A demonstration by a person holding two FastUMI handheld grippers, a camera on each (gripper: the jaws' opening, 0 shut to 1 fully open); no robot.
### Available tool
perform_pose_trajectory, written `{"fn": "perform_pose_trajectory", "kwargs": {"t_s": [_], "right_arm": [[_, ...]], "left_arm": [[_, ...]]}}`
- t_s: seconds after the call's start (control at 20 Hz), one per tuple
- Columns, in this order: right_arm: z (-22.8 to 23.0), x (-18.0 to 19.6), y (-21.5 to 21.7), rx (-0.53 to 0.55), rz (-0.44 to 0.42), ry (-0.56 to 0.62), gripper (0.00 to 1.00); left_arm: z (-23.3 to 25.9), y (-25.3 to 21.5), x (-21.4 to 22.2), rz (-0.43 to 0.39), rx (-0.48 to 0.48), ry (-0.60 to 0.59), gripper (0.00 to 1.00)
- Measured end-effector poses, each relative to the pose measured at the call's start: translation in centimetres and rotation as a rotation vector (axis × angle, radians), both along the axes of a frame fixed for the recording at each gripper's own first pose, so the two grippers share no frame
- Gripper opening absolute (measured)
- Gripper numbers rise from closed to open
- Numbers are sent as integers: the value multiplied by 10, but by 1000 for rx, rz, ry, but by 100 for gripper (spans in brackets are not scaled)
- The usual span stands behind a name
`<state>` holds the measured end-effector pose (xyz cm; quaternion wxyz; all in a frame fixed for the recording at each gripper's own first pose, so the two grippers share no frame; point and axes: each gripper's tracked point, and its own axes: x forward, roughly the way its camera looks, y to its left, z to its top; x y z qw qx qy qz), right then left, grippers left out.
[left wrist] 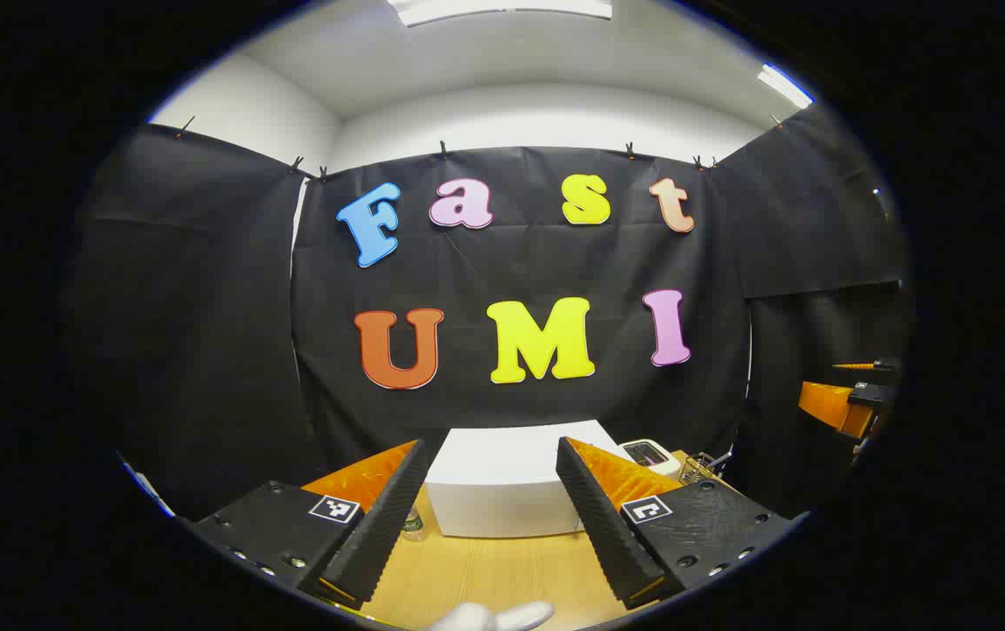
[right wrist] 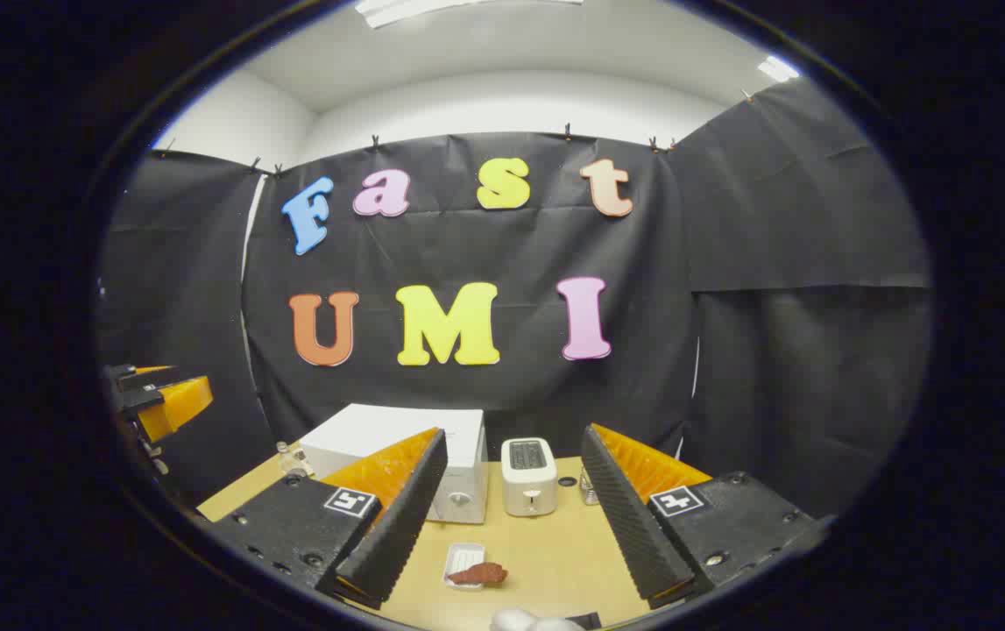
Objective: Open the microwave oven with the left hand, put the food in, and close the microwave oven.
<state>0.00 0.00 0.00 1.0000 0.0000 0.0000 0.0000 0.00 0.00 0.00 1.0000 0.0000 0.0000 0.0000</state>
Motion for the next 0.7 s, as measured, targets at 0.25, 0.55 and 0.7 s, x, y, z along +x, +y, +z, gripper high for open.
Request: {"fn": "perform_pose_trajectory", "kwargs": {"t_s": [0.25, 0.55, 0.7], "right_arm": [[4, 3, -3, -11, 2, -10, 99], [8, 11, -3, -12, 24, -21, 99], [10, 16, -6, -20, 33, -22, 91]], "left_arm": [[3, 1, 2, 14, -2, -8, 95], [2, 1, 10, 38, -16, -17, 95], [-10, -3, 22, 46, -17, -13, 95]]}}
